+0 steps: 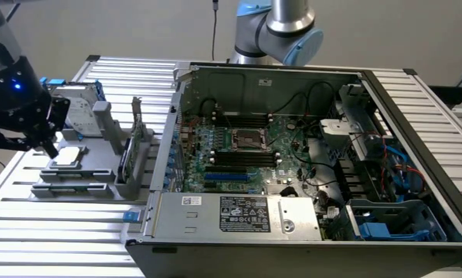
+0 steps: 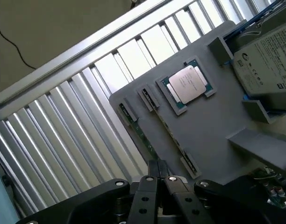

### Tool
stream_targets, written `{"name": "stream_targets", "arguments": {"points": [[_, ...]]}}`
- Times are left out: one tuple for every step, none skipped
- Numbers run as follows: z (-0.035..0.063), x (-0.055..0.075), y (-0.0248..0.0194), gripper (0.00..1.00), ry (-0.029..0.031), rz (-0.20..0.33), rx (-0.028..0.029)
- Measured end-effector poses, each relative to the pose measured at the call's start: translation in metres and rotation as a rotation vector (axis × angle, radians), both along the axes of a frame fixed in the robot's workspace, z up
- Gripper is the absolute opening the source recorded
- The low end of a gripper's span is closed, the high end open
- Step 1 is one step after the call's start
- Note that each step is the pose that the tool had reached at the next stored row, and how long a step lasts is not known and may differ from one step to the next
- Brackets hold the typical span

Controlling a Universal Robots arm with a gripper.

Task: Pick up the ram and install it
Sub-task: 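Pick up the ram and move it above insertion slot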

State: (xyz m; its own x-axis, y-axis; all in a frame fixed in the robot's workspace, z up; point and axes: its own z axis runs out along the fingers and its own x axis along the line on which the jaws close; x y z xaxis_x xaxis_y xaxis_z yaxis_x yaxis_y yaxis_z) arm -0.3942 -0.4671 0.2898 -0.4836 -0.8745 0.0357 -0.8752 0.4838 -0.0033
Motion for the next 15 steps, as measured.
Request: {"name": "stream_targets", "arguments": {"points": [[-0.0006, 0.0000, 0.0000, 0.11, 0.0000, 0.018, 0.0000], [-0.0011, 0.0000, 0.0000, 0.11, 0.0001, 0.036, -0.0001], [-0.0018, 0.0000, 0.0000, 0.11, 0.0001, 0.054, 0.0000], [-0.0024, 0.0000, 0.0000, 0.11, -0.0001, 0.072, 0.0000], [-0.0030, 0.0000, 0.0000, 0.11, 0.0000, 0.091, 0.0000], [-0.0035, 0.0000, 0.0000, 0.11, 0.0001, 0.109, -0.0001], [-0.0039, 0.0000, 0.0000, 0.11, 0.0001, 0.127, -0.0001], [-0.0044, 0.0000, 0.0000, 0.11, 0.0001, 0.145, 0.0000], [-0.0049, 0.0000, 0.0000, 0.11, 0.0000, 0.163, 0.0000], [-0.0053, 0.0000, 0.0000, 0.11, 0.0000, 0.181, 0.0000], [-0.0058, 0.0000, 0.0000, 0.11, 0.0000, 0.200, 0.0000], [-0.0062, 0.0000, 0.0000, 0.11, 0.0000, 0.218, 0.0000], [-0.0067, 0.0000, 0.0000, 0.11, 0.0000, 0.237, 0.0000], [-0.0071, 0.0000, 0.0000, 0.11, 0.0000, 0.255, 0.0000], [-0.0075, 0.0000, 0.0000, 0.11, 0.0000, 0.273, 0.0000]]}}
